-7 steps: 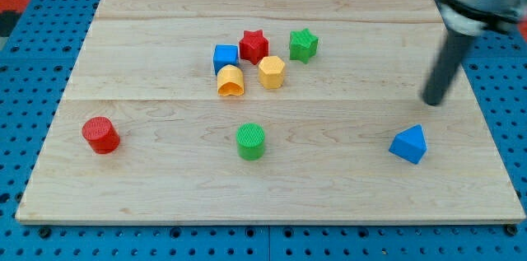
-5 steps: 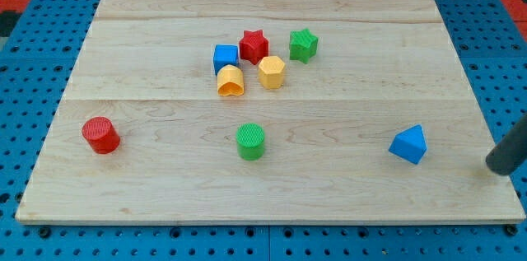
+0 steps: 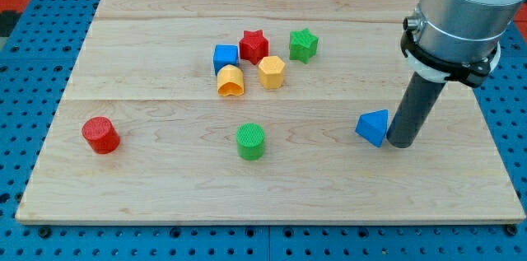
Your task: Move the blue triangle into the green star
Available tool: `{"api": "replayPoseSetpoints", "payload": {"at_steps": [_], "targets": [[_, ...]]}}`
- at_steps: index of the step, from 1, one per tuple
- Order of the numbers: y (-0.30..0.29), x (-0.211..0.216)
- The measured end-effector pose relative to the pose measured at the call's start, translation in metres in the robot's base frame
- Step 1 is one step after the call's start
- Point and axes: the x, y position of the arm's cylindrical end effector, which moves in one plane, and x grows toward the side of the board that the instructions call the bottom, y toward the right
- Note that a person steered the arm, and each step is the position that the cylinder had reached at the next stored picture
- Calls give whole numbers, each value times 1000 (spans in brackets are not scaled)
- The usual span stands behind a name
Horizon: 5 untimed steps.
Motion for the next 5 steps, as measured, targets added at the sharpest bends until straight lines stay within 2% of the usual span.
{"api": "replayPoseSetpoints", "payload": {"at_steps": [2, 4, 5], "targets": [[-45, 0], [-49, -63], [-49, -69]]}}
